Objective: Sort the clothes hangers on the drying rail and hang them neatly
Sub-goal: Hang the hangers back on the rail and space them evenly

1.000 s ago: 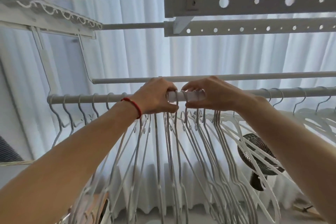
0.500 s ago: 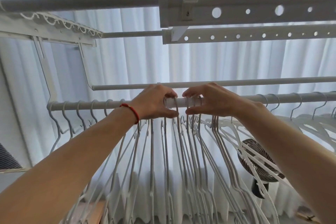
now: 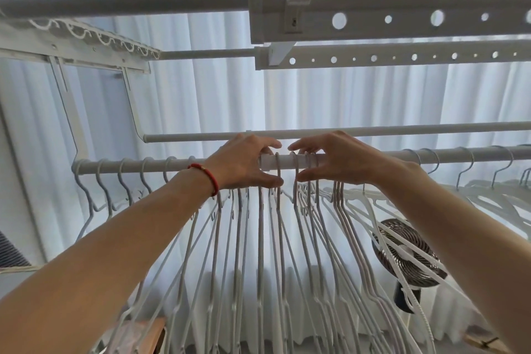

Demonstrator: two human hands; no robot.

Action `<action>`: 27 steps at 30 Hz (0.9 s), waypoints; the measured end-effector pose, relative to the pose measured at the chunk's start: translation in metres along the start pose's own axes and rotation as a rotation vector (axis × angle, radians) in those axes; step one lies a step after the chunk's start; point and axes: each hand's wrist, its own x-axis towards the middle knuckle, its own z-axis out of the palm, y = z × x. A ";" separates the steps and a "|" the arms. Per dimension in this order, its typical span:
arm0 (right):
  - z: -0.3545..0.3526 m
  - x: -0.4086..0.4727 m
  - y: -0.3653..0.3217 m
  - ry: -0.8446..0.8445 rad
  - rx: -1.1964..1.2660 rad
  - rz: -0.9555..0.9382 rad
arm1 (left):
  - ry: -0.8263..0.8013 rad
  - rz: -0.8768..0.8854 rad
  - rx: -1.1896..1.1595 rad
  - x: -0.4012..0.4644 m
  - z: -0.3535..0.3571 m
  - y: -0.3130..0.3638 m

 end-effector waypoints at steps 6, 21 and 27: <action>-0.002 -0.005 0.008 0.020 0.010 0.023 | -0.015 0.009 -0.034 0.005 0.000 0.007; -0.005 -0.012 0.022 0.025 -0.076 0.004 | 0.035 0.036 -0.021 0.019 0.012 0.026; -0.008 -0.015 0.022 -0.007 -0.097 -0.003 | 0.033 0.050 -0.050 0.021 0.015 0.024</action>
